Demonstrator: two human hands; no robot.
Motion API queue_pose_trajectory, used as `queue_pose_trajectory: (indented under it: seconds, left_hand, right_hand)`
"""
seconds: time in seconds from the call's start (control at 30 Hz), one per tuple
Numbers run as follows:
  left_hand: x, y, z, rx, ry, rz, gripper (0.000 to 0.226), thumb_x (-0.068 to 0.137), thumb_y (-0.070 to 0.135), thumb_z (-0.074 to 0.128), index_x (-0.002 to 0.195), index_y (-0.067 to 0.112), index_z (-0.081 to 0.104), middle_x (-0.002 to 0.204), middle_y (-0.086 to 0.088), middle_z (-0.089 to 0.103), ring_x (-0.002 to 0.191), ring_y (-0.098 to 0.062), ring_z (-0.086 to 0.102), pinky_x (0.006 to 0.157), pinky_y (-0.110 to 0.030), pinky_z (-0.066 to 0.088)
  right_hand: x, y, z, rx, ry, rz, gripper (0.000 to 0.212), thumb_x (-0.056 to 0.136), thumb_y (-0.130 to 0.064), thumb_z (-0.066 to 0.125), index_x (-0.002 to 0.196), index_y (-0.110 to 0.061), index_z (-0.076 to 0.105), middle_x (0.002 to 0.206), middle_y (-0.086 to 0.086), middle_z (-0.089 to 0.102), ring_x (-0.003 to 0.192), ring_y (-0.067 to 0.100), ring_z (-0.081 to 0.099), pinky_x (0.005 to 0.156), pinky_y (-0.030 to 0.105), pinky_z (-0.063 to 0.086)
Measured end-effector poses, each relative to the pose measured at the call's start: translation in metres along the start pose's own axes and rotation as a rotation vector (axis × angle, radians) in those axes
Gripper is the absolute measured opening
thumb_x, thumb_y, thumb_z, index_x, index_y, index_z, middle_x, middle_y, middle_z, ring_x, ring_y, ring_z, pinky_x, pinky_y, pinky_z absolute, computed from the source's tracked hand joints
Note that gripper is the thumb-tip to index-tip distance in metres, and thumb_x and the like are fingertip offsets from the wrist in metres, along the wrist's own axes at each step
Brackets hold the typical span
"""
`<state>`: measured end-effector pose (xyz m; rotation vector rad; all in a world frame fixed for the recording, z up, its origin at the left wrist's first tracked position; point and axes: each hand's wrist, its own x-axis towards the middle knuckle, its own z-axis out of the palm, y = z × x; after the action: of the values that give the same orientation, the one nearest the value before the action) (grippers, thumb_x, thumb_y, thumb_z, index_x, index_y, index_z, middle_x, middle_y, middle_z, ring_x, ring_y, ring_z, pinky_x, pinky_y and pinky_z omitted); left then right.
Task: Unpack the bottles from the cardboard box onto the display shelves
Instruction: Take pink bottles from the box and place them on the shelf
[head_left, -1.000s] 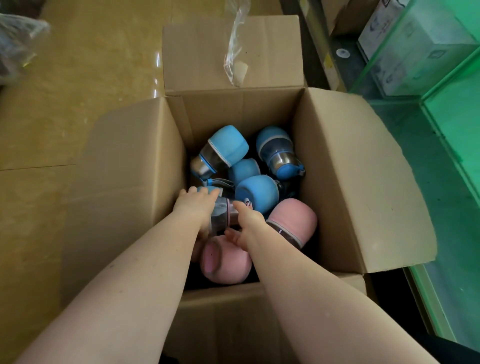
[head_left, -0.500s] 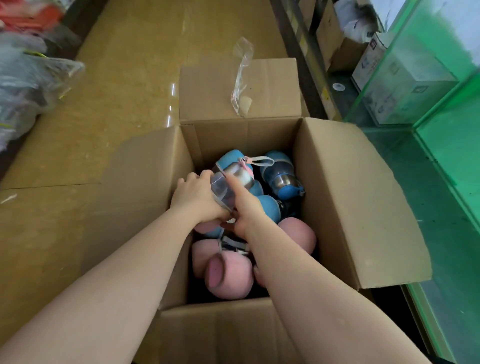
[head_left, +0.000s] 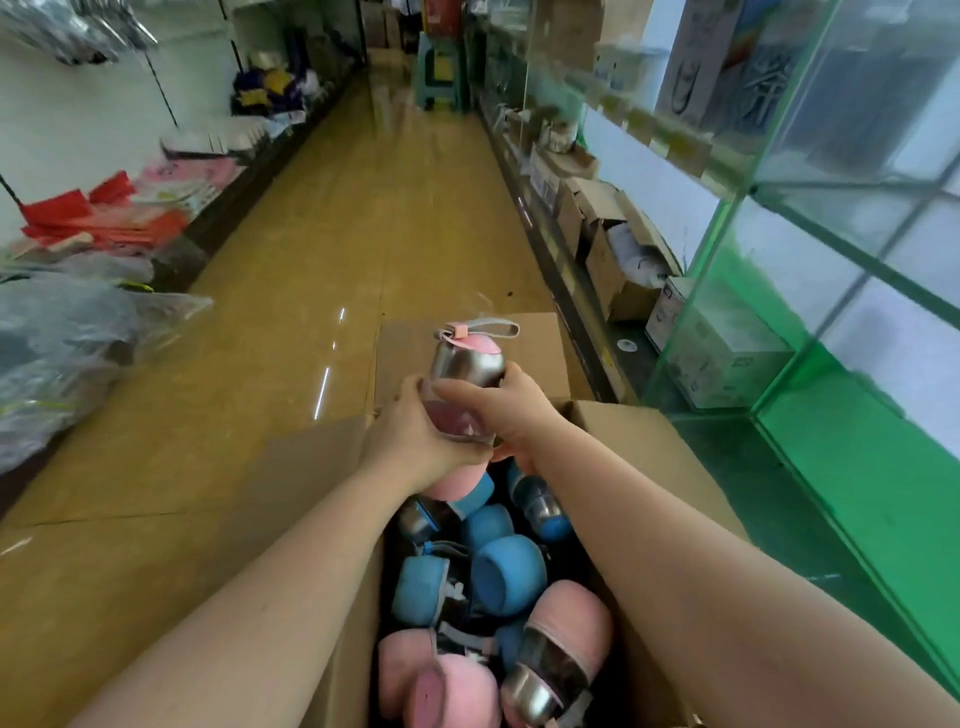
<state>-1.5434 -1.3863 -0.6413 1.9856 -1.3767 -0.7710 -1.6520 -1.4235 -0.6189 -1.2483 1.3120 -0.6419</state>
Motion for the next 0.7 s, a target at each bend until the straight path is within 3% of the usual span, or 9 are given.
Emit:
queue_pose_trajectory:
  seconds: [0.13,0.33,0.5,0.7]
  left_hand:
    - [0.015,0.038,-0.023,-0.032,0.009,0.078,0.082,0.055,0.036,0.087,0.121,0.018,0.041,0.117,0.005,0.054,0.102,-0.016,0.055,0.080,-0.029,0.044]
    - [0.038,0.122,-0.091,0.007,0.041,0.165,0.093,0.037,0.056,0.081,0.119,0.023,0.049,0.112,0.007,0.060,0.101,-0.014,0.060,0.086,-0.034,0.053]
    - [0.032,0.226,-0.181,-0.077,0.055,0.229,0.086,0.052,0.031,0.089,0.121,0.013,0.042,0.117,-0.003,0.056,0.109,-0.022,0.057,0.091,-0.036,0.049]
    - [0.007,0.361,-0.305,-0.134,0.028,0.301,0.086,0.053,0.023,0.090,0.123,0.013,0.040,0.118,-0.004,0.056,0.108,-0.022,0.055,0.090,-0.037,0.047]
  right_hand:
    - [0.004,-0.046,-0.014,-0.062,0.051,-0.084,0.066,0.065,-0.041,0.082,0.118,-0.016,0.052,0.110,0.003,0.064,0.097,0.019,0.063,0.079,0.037,0.055]
    - [-0.007,-0.150,-0.036,-0.050,0.133,-0.173,0.066,0.063,-0.041,0.083,0.117,-0.017,0.053,0.109,0.002,0.064,0.097,0.019,0.063,0.084,0.041,0.055]
    - [-0.042,-0.281,-0.062,-0.069,0.181,-0.209,0.064,0.064,-0.041,0.082,0.117,-0.016,0.056,0.105,0.003,0.066,0.092,0.018,0.064,0.073,0.033,0.054]
    - [-0.119,-0.450,-0.094,-0.089,0.246,-0.260,0.062,0.069,-0.039,0.079,0.119,-0.016,0.052,0.110,0.004,0.063,0.098,0.021,0.060,0.085,0.039,0.052]
